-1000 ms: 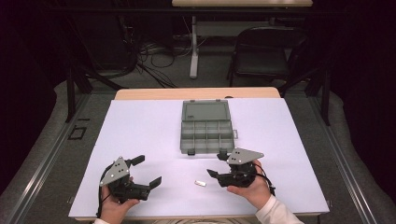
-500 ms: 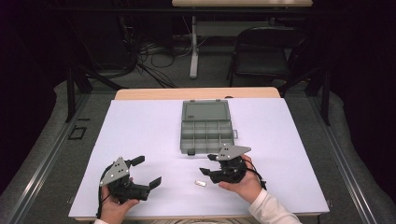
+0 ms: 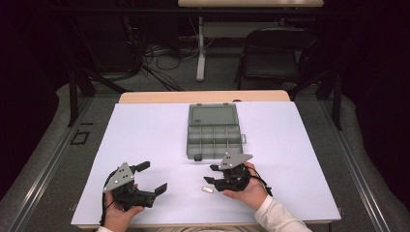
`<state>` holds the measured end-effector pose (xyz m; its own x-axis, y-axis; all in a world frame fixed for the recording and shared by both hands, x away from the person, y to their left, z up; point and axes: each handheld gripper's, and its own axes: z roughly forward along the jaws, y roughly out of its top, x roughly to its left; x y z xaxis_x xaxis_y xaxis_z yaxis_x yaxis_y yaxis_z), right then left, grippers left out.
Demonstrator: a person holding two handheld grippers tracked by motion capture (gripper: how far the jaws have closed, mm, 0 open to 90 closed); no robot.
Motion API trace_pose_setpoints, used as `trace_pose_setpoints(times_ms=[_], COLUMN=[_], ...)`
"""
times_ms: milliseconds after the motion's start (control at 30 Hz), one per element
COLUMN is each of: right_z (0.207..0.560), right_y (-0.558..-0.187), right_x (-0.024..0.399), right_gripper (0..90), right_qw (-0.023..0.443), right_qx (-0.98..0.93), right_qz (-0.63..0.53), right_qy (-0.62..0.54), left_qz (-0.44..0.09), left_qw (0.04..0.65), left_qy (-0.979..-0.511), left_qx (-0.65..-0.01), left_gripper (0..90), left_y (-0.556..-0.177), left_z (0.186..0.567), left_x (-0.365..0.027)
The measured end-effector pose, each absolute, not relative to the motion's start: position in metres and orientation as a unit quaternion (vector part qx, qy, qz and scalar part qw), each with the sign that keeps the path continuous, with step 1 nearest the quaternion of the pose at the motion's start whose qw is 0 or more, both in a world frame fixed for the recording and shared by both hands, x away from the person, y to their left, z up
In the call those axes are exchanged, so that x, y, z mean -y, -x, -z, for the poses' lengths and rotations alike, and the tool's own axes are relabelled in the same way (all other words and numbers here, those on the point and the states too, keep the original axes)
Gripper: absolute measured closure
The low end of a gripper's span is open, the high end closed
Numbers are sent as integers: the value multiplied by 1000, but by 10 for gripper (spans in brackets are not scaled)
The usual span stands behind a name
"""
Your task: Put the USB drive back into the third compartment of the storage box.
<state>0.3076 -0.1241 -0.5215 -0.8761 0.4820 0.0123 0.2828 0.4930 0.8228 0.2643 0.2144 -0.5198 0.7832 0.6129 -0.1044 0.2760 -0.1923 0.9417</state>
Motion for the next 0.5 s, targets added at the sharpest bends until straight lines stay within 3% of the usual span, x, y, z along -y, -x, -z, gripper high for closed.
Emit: trace_pose_setpoints(times_ms=[367, 500], right_z=[538, 543], right_y=[-305, -306], right_x=[117, 116], right_gripper=[545, 589], right_qw=[103, 93], right_qx=[-868, -870], right_qz=[-432, -431], right_qy=[-221, -219], left_qz=[-146, -146], left_qw=[563, 563], left_qy=[-758, -759], left_qx=[-296, -295], left_gripper=[14, 15], left_y=[-265, -265], left_z=[520, 521], left_x=[-215, -215])
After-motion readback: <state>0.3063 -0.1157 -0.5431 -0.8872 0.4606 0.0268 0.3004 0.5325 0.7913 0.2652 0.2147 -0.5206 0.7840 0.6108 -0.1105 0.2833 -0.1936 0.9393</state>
